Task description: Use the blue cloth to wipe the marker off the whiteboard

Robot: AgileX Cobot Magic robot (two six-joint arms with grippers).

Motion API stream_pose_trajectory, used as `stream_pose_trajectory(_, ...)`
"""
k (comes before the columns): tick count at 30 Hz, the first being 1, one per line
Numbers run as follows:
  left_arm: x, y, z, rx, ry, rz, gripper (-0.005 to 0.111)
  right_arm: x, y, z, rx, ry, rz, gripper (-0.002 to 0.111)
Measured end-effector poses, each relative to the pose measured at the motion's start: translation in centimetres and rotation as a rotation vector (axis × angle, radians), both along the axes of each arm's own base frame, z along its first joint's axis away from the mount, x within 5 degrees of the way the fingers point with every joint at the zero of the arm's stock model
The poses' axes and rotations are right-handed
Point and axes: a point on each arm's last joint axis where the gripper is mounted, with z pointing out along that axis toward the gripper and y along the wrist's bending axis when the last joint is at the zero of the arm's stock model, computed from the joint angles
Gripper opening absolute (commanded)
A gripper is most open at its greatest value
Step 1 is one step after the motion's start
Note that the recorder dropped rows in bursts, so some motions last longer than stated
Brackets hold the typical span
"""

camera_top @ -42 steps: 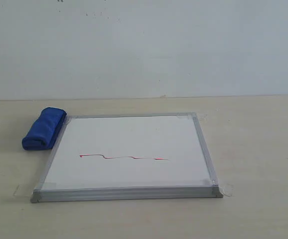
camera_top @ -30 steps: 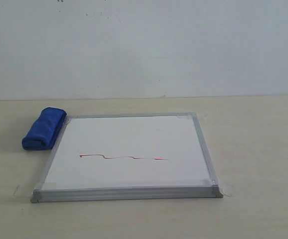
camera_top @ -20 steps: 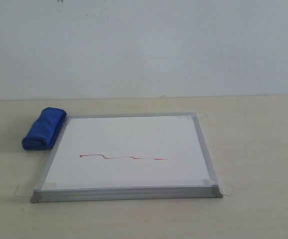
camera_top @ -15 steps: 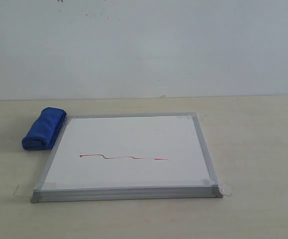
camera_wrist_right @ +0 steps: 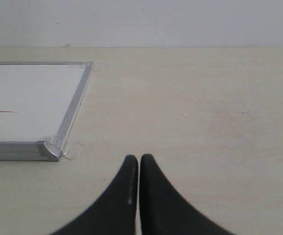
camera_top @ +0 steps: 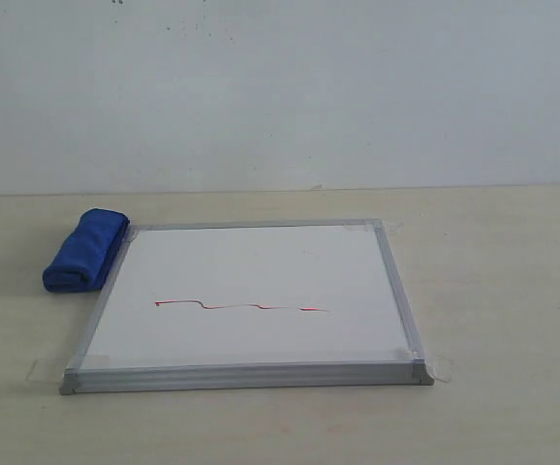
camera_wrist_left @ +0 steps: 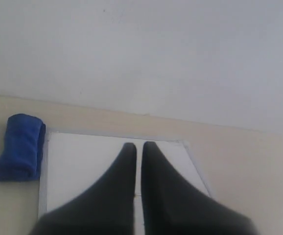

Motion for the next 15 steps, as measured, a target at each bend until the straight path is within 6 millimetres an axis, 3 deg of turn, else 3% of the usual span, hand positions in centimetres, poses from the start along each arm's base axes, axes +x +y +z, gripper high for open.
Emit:
stream_pose_trajectory(4, 6.5, 0.4, 1.0, 0.035, 0.117, -0.015, 0.004, 0.0, 0.0, 0.0, 0.000, 0.000, 0.000, 0.001)
stream_pose_trajectory(10, 16.4, 1.2, -1.0, 0.105, 0.263, -0.041, 0.005, 0.0, 0.0, 0.0, 0.000, 0.000, 0.000, 0.001)
stream_pose_trajectory(12, 19.2, 1.4, -1.9, 0.106, 0.295, -0.045, 0.013, 0.0, 0.0, 0.0, 0.000, 0.000, 0.000, 0.001)
stream_pose_trajectory(15, 23.2, 1.6, -4.7, 0.110, 0.368, -0.054, 0.038, 0.0, 0.0, 0.0, 0.000, 0.000, 0.000, 0.001)
